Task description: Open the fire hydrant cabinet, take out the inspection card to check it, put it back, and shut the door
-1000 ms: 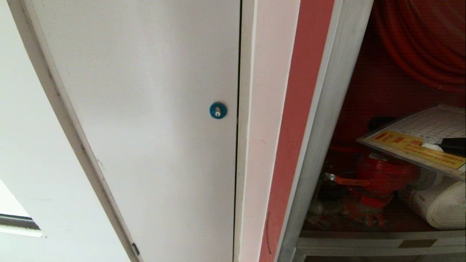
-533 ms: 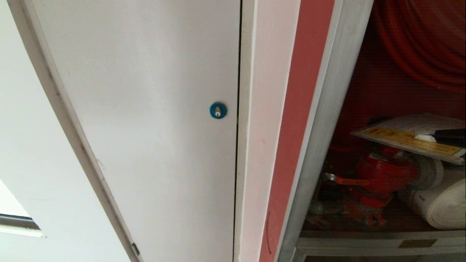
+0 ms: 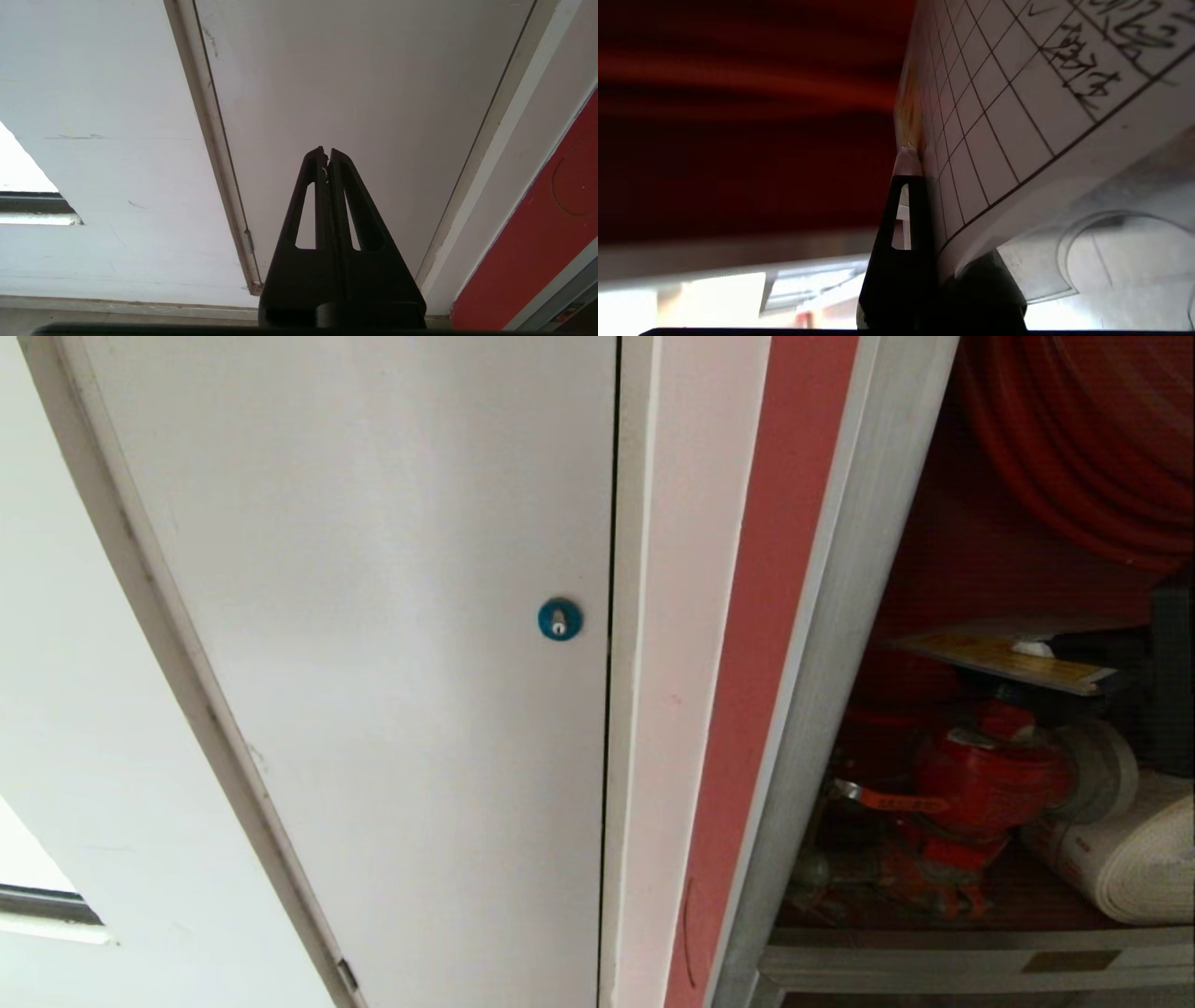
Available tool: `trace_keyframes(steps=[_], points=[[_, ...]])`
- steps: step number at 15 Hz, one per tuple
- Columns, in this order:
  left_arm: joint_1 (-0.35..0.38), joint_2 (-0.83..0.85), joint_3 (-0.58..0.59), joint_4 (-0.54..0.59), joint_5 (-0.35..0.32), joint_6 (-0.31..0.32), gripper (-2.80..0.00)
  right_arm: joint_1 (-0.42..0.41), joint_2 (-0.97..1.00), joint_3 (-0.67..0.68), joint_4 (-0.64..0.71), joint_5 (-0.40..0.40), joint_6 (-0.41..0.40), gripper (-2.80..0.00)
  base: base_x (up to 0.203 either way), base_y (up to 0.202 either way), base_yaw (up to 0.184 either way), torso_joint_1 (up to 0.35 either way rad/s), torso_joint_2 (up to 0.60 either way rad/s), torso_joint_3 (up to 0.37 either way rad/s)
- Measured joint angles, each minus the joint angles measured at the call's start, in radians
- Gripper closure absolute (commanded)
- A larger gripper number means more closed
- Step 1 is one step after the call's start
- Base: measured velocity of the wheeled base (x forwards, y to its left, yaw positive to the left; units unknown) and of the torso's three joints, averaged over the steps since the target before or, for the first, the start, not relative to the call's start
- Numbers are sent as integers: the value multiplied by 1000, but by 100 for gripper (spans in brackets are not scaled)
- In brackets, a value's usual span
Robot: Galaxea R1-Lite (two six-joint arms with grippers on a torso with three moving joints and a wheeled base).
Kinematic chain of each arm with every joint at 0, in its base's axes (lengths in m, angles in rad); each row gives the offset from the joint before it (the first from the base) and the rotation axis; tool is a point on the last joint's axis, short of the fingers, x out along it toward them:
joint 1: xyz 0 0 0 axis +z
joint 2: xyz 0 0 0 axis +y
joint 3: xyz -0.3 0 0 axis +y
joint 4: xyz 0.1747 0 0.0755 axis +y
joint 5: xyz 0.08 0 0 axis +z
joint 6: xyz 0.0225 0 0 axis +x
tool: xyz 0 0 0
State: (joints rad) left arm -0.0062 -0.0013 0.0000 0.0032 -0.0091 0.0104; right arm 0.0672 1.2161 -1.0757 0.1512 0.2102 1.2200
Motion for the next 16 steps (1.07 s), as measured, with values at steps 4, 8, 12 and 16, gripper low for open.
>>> trace_keyframes(steps=[4,8,12,16], points=[[0,0,0,0,0,0,0,1,39,-8,-28,-9,-1,0,0,0,0,0,0,0],[0,0,0,0,0,0,0,1,83,-39,-37,-11,-1,0,0,0,0,0,0,0],[0,0,0,0,0,0,0,1,120,-57,-48,-10,-1,0,0,0,0,0,0,0],[0,0,0,0,0,0,0,1,157,-75,-48,-7,-1,0,0,0,0,0,0,0]])
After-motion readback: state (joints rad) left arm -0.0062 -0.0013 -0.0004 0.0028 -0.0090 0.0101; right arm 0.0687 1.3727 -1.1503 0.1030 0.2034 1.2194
